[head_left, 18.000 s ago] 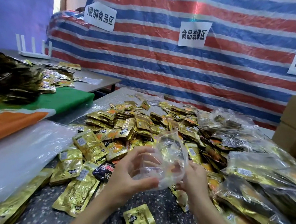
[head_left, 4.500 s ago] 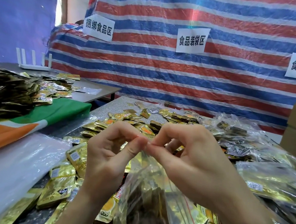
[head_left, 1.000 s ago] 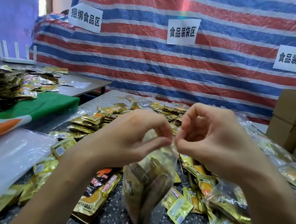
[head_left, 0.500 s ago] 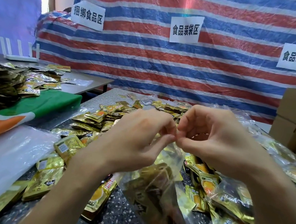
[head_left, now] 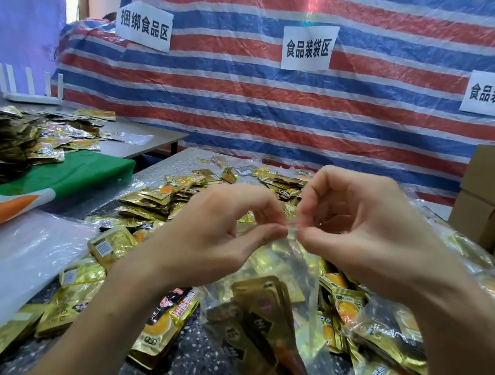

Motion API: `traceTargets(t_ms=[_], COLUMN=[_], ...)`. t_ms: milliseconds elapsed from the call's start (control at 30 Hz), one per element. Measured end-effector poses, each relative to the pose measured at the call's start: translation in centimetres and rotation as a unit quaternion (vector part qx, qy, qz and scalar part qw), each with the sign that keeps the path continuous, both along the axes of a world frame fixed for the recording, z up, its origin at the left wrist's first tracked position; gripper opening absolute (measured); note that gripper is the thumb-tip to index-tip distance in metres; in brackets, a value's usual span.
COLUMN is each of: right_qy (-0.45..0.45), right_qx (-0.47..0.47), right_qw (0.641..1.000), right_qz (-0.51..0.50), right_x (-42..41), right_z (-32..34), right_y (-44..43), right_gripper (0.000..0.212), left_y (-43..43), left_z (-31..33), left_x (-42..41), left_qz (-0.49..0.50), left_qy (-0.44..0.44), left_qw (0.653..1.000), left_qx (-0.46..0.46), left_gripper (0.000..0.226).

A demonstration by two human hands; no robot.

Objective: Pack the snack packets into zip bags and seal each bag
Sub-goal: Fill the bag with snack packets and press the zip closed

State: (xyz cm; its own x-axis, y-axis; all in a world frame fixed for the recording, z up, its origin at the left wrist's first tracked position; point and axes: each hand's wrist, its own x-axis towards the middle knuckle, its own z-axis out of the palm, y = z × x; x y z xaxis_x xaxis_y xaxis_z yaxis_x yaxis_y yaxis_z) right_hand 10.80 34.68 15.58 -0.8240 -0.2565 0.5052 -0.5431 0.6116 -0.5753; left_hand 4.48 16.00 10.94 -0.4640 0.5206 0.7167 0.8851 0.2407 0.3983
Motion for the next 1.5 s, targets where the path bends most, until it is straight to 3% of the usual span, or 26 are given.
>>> traceTargets(t_ms=[167, 400, 533, 667, 933, 1200, 1300, 1367, 1500], right_qy=[-0.035, -0.013, -0.018, -0.064, -0.039, -0.068, -0.042, -0.029, -0.058], right_qx=[-0.012, -0.064, 0.005, 0.095, 0.057, 0.107, 0.108, 0.112, 0.099], right_qw=[0.999, 0.998, 1.000, 0.993, 0.997, 0.991, 0.993, 0.992, 0.992], right_qz=[0.021, 0.000, -0.013, -0.027, -0.028, -0.030, -0.030, -0.046, -0.055], right_x=[0.1, 0.5, 0.3, 0.1, -0.8, -0.5, -0.5, -0.6, -0.4], right_z=[0.1, 0.4, 0.3, 0.0, -0.2, -0.4, -0.4, -0.5, -0.1], right_y=[0.4, 0.5, 0.6, 0.5, 1.1, 0.9, 0.3, 0.2, 0.7], right_gripper=[0.019, 0.035, 0.027, 0.006, 0.018, 0.009, 0.003, 0.009, 0.014], left_y=[0.4, -1.0, -0.6, -0.3, -2.3, -1.3, -1.1, -1.0, -2.4], left_z=[-0.2, -0.3, -0.6, -0.5, -0.4, -0.8, -0.7, -0.6, -0.3], left_x=[0.1, -0.4, -0.2, 0.1, -0.6, -0.5, -0.2, 0.0, -0.5], left_qz=[-0.010, -0.034, 0.004, -0.006, -0.008, 0.019, 0.021, 0.020, 0.014], left_qy=[0.049, -0.058, -0.002, 0.017, -0.092, -0.031, -0.011, -0.015, -0.073], left_qw=[0.998, 0.997, 1.000, 0.999, 0.996, 0.999, 1.000, 1.000, 0.997], left_qx=[0.026, 0.027, 0.025, 0.040, -0.010, 0.001, 0.012, 0.007, -0.019], left_gripper=[0.008, 0.015, 0.007, 0.009, 0.015, 0.006, 0.009, 0.005, 0.020])
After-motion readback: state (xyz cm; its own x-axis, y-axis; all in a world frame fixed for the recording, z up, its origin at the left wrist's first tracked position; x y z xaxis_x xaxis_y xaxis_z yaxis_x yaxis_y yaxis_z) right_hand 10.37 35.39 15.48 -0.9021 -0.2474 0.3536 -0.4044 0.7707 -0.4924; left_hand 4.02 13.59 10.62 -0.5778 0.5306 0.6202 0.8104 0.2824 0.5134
